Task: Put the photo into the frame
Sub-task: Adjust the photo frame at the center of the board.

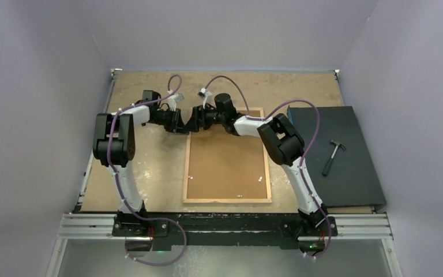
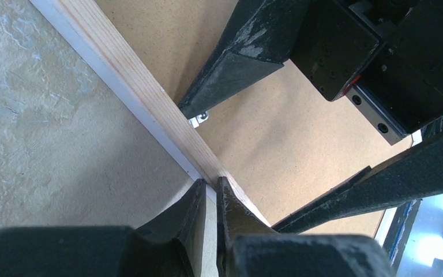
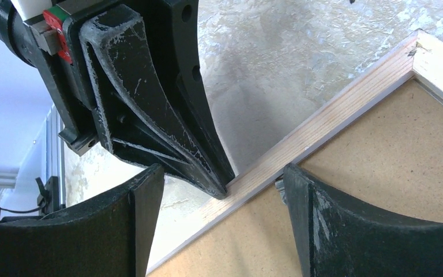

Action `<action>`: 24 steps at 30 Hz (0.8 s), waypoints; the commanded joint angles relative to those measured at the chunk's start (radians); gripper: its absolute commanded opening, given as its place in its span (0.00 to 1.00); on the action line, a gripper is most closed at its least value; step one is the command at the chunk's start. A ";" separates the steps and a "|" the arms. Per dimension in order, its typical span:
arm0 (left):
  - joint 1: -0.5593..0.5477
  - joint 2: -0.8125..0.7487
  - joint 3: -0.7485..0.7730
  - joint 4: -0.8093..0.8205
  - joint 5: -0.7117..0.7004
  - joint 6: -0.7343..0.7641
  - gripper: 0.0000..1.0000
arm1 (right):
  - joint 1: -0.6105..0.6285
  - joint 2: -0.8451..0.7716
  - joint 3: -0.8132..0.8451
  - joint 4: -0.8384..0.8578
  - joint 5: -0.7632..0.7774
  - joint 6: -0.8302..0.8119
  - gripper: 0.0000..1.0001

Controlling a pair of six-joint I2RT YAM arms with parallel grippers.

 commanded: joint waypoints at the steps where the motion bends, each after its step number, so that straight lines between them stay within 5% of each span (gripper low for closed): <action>1: -0.004 -0.018 -0.015 -0.056 -0.033 0.049 0.08 | 0.020 -0.040 0.067 -0.040 -0.071 -0.001 0.79; 8: 0.072 -0.044 0.007 -0.139 -0.043 0.115 0.08 | 0.006 -0.174 0.090 -0.086 0.001 -0.014 0.89; 10: 0.085 -0.056 0.008 -0.168 -0.045 0.141 0.09 | -0.014 -0.243 0.028 -0.091 0.067 -0.011 0.98; 16: 0.087 -0.120 -0.018 -0.197 -0.065 0.186 0.15 | -0.143 -0.496 -0.276 -0.105 0.319 0.047 0.99; 20: 0.074 -0.146 -0.036 -0.216 -0.064 0.240 0.17 | -0.237 -0.660 -0.436 -0.240 0.566 0.082 0.99; 24: 0.001 -0.192 -0.109 -0.207 -0.158 0.330 0.17 | -0.318 -0.734 -0.539 -0.336 0.658 0.099 0.99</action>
